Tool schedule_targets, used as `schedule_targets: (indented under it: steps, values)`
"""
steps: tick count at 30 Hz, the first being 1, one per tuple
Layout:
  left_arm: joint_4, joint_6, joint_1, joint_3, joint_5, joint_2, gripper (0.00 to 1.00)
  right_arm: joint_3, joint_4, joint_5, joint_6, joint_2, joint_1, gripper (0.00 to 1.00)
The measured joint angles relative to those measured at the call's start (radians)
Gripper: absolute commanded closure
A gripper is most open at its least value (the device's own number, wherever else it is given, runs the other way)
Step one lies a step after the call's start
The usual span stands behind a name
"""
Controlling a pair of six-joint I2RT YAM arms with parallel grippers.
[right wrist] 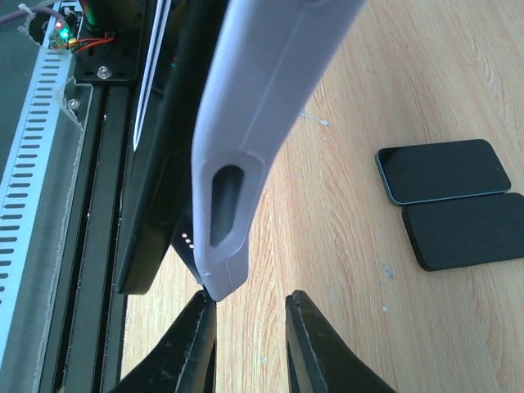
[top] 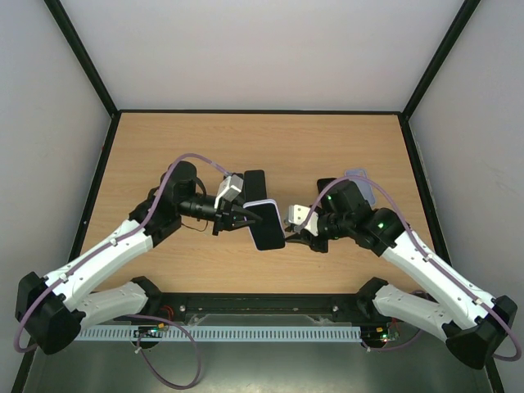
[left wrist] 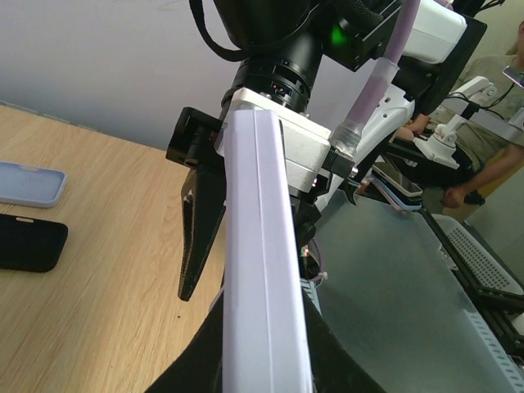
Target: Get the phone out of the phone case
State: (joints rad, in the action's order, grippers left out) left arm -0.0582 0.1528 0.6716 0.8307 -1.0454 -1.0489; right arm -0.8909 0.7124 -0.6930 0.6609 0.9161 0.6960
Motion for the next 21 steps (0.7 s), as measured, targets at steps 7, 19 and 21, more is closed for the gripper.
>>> schedule_targets:
  steps: [7,19,21]
  values:
    - [-0.003,0.000,0.000,0.000,0.000,0.000,0.97,-0.011,0.003,-0.018,-0.060,0.003,-0.004,0.67]
    - [-0.033,0.009,0.001,0.002,-0.047,0.014,0.97,-0.058,0.000,-0.097,-0.272,0.024,-0.027,0.32]
    - [-0.035,0.009,0.001,0.002,-0.046,0.016,0.97,-0.068,-0.008,-0.105,-0.307,0.042,-0.029,0.31]
